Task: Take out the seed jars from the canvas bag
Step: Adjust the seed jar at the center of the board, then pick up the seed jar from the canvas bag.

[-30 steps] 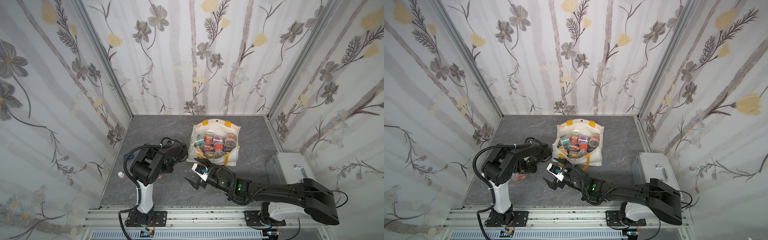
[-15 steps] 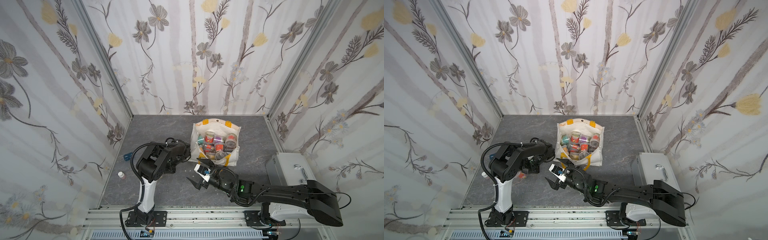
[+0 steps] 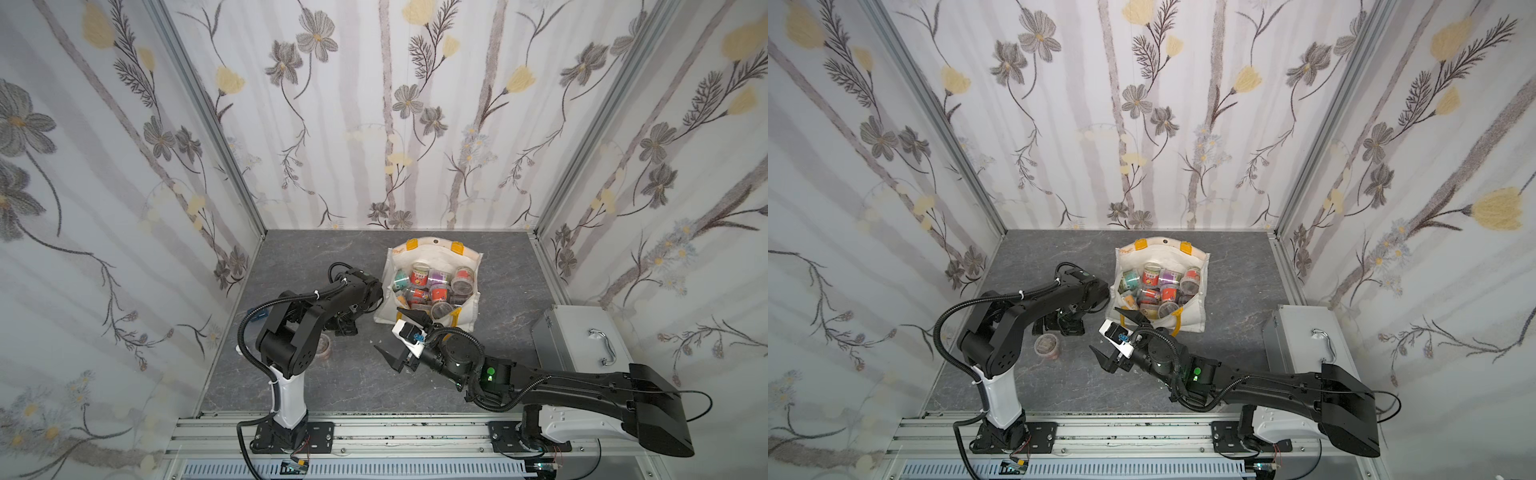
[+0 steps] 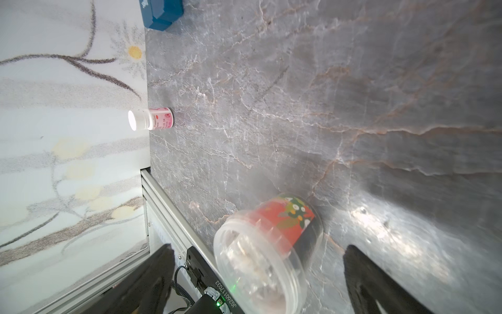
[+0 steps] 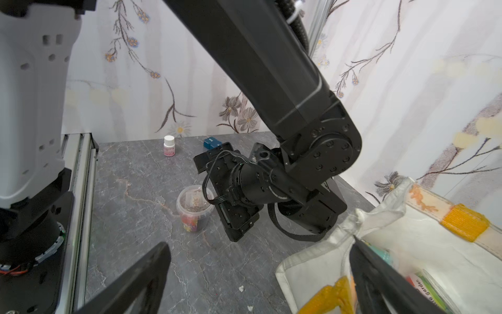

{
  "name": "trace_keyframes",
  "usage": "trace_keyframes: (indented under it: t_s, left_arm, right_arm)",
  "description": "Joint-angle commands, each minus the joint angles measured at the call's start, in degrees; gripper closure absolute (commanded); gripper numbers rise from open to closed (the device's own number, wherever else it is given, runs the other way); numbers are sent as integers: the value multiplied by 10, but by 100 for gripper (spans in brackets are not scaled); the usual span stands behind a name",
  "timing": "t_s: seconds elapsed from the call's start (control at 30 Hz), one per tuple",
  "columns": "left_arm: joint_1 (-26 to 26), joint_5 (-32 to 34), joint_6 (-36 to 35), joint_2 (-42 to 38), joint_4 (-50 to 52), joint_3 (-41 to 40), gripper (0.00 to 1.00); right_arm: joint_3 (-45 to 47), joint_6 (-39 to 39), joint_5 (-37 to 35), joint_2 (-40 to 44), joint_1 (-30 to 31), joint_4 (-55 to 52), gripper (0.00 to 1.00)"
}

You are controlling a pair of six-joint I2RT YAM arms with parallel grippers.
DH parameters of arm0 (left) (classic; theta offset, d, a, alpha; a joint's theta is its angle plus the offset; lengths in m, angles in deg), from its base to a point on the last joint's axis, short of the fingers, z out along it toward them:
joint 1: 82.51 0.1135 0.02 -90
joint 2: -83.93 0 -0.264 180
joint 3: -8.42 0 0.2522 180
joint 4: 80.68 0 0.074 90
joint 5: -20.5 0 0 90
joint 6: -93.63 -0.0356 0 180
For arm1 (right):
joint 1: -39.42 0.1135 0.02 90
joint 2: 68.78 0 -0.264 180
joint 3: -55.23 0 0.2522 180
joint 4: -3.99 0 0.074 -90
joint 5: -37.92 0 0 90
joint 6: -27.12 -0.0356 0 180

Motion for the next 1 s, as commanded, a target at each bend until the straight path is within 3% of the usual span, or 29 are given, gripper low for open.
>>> trace_keyframes:
  t_s: [0.0,0.13,0.3,0.4,0.53,0.63,0.97]
  left_arm:
    - [0,-6,10,-44,44,13,1]
    - [6,-19,2,-112,55,37,0]
    - [46,-90,-41,-200,12,64,0]
    - [77,-207,-93,-271,-95,60,0]
    - [85,-385,-140,-340,-302,-4,0]
    - [81,-454,-137,-359,-388,-37,0]
    - [24,-485,-144,-306,-485,-78,0]
  right_arm:
    - [-17,-47,-61,23,-3,-28,0]
    - [-42,-142,-128,68,-31,-71,0]
    - [-135,-291,-24,83,-159,-225,0]
    - [-189,-355,27,57,-219,-309,2]
    - [-267,-429,68,-5,-264,-430,9]
    - [-313,-457,92,-62,-292,-492,10]
    - [-449,-462,150,-262,-365,-565,28]
